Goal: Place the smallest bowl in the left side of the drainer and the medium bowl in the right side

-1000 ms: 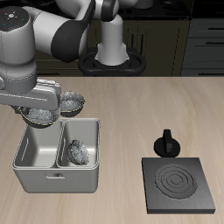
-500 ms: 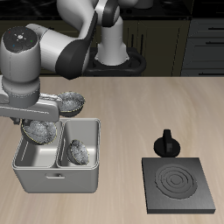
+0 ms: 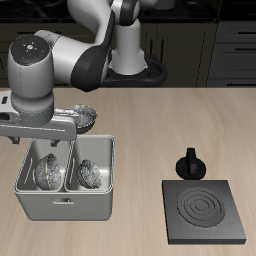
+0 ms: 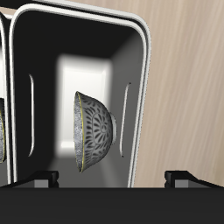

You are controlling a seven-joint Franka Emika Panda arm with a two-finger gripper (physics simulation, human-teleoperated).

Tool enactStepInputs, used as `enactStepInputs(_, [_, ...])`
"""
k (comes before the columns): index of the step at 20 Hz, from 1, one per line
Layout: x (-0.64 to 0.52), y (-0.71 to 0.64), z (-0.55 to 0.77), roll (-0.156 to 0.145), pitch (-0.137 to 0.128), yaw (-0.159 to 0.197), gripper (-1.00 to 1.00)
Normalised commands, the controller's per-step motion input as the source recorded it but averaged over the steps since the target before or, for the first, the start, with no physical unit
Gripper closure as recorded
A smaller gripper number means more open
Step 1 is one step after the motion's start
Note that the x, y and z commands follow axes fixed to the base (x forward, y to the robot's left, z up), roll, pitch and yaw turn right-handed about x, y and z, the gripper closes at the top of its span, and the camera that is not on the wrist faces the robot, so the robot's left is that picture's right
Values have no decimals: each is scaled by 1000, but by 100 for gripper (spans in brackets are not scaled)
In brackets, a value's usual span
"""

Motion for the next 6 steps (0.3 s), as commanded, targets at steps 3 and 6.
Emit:
enactStepInputs(3, [-190, 111, 275, -5, -50, -57, -100])
enactStepInputs(6, [-187, 197, 309, 2, -86, 6, -100])
